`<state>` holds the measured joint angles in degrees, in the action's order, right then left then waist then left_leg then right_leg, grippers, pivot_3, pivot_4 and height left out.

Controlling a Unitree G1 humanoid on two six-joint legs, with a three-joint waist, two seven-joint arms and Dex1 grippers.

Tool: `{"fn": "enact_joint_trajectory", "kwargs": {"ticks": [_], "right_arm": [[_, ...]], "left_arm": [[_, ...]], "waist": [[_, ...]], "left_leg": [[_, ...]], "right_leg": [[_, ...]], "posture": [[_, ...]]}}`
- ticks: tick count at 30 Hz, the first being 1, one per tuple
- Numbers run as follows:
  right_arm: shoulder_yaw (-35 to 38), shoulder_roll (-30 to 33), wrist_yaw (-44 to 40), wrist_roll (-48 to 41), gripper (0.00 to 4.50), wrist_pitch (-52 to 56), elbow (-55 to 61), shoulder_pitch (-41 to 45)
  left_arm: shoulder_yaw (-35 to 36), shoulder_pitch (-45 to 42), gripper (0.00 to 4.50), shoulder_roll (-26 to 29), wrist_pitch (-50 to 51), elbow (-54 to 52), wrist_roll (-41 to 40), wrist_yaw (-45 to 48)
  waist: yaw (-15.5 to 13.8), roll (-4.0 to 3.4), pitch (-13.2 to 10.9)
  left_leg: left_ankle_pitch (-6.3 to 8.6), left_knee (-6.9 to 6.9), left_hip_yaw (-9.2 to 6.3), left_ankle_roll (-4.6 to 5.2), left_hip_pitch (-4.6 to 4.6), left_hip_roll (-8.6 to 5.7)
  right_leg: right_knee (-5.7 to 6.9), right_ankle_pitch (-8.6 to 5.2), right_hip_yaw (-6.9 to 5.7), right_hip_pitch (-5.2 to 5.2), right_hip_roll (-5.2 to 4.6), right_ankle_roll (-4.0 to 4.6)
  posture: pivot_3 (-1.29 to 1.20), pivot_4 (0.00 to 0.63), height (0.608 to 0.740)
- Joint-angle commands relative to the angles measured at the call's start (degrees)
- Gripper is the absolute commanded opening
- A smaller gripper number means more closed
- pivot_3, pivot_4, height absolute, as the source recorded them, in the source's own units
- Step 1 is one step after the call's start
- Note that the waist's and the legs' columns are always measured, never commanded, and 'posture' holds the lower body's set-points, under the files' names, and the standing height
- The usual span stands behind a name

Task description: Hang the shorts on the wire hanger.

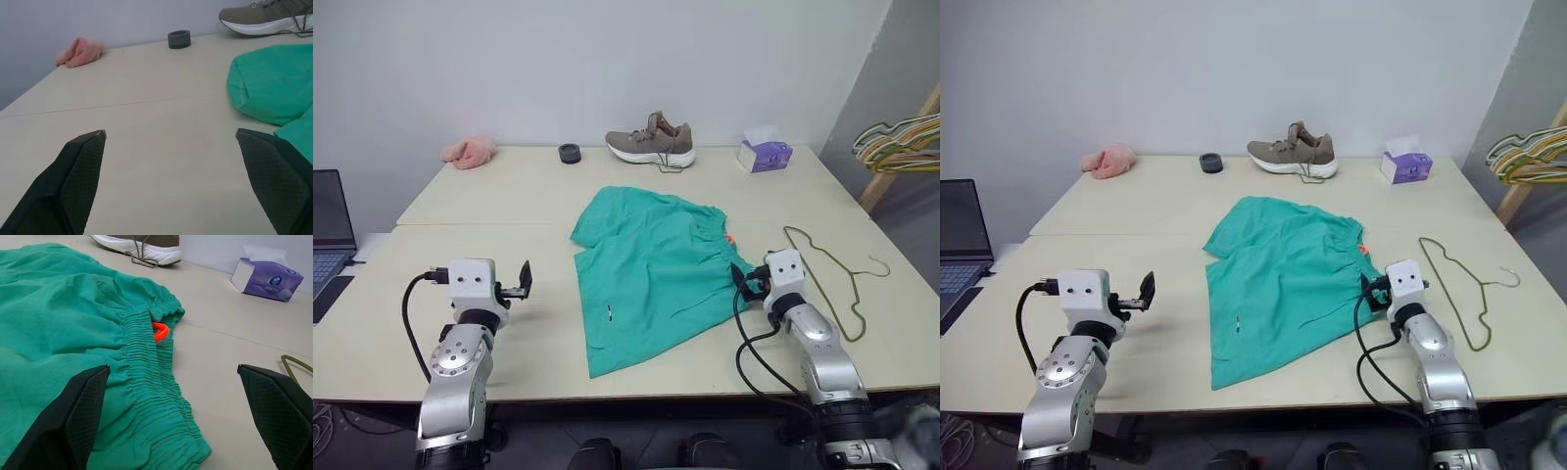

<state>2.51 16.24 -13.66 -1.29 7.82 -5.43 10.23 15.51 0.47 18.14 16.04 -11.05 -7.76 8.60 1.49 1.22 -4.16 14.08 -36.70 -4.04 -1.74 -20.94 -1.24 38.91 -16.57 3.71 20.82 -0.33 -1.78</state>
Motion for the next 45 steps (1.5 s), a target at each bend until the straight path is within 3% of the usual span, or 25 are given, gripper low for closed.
{"fn": "enact_joint_trajectory", "kwargs": {"ticks": [1,16,30,36,39,45], "right_arm": [[0.7,0.7,0.0,0.2,4.46,-1.7,1.8,1.0],[0.6,0.5,-2.7,-1.0,4.46,-3.8,2.6,0.6],[0.1,1.4,-6.4,-1.8,4.46,-3.3,3.4,0.6],[-1.9,4.4,-18.5,-8.7,4.46,0.0,7.9,-0.4],[-5.3,11.1,-29.9,-13.1,4.46,4.8,15.4,-2.7],[-8.3,19.8,-39.3,-16.6,4.46,10.7,22.9,-5.1]], "left_arm": [[-0.3,-0.3,4.5,1.3,-1.5,-2.6,0.3,1.3],[-1.5,0.3,4.5,1.6,-3.1,-2.9,1.8,2.5],[-2.5,3.2,4.5,1.8,-5.2,-5.5,-5.1,11.5],[-8.3,4.1,4.5,7.2,-1.9,-7.1,-7.3,22.3],[-13.2,5.0,4.5,13.8,2.0,-9.8,-9.8,32.4],[-18.3,4.5,4.5,23.8,8.6,-12.0,-13.2,44.4]], "waist": [[0.0,0.0,0.0],[0.0,0.0,0.0],[0.1,-0.01,0.0],[0.2,-0.02,0.0],[0.3,-0.03,0.0],[0.7,-0.04,0.0]], "left_leg": [[0.0,0.0,0.0,0.0,0.0,0.0],[0.0,0.0,0.01,0.0,0.0,0.0],[0.0,0.0,0.02,0.0,0.0,0.01],[0.0,0.0,0.04,0.0,0.0,0.0],[0.0,0.02,0.03,0.01,0.0,0.01],[0.02,0.08,0.06,0.01,0.0,0.07]], "right_leg": [[0.0,0.0,0.0,0.0,0.0,0.0],[0.0,0.0,0.01,0.0,0.0,0.0],[0.0,-0.01,0.02,0.0,-0.01,0.02],[-0.01,-0.03,0.02,0.0,0.0,0.05],[-0.02,-0.07,0.01,0.01,0.0,0.11],[-0.04,-0.28,0.02,0.07,-0.17,0.43]], "posture": [[0.04,0.0,0.74],[0.04,0.0,0.74],[0.04,0.0,0.74],[0.0,0.0,0.74],[-0.03,0.0,0.74],[-0.05,0.0,0.74]]}}
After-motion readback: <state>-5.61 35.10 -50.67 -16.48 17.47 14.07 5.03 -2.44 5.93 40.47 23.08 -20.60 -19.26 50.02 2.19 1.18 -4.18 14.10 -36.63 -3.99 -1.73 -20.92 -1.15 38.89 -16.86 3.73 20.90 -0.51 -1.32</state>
